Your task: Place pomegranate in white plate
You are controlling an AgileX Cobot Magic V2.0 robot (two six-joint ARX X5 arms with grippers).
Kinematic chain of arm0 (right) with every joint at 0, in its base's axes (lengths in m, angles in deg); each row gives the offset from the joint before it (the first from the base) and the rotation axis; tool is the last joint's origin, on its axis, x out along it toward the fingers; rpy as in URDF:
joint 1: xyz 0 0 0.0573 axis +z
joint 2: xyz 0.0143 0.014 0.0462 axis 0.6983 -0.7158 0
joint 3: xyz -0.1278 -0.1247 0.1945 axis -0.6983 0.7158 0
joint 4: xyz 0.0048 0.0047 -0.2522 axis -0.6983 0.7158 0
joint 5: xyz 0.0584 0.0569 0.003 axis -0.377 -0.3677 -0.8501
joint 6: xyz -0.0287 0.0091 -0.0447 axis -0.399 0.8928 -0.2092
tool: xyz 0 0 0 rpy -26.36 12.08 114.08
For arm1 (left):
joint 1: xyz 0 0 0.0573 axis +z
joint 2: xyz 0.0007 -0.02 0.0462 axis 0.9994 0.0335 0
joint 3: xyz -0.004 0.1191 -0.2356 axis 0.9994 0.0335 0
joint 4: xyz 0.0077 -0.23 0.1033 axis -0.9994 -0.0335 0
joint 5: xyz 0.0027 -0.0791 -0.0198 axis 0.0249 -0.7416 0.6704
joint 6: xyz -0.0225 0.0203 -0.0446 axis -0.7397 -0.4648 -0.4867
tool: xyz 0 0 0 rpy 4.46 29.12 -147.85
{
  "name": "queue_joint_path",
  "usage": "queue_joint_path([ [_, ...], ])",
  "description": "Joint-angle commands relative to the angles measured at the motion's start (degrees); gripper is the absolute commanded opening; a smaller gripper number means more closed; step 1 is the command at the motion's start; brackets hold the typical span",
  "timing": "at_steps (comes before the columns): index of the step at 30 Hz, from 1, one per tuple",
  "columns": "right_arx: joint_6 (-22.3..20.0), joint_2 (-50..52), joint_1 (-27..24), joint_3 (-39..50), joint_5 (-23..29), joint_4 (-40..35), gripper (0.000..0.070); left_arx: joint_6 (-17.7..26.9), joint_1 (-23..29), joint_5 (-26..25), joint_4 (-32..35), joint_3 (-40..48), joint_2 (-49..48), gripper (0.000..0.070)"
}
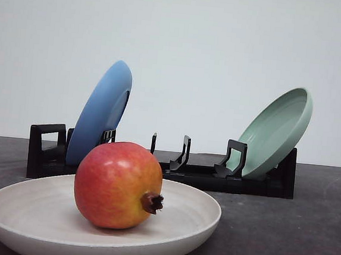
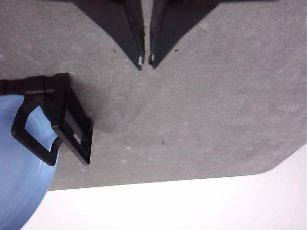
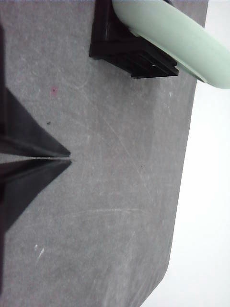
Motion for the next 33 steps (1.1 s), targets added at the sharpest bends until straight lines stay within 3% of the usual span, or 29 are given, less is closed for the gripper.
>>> queue_joint_path([
  [1, 1.6, 0.17, -0.09, 0.46, 0.32, -0.06, 0.0, 0.2, 0.04, 0.15, -0.04, 0.66, -0.09, 0.0],
  [6, 3.74, 0.17, -0.09, 0.46, 0.21, -0.07, 0.0, 0.2, 0.04, 0.15, -0.04, 0.66, -0.09, 0.0],
  [33, 3.76, 0.17, -0.09, 0.42, 0.21, -1.4, 0.0, 0.2, 0.04, 0.15, -0.04, 0.66, -0.09, 0.0],
])
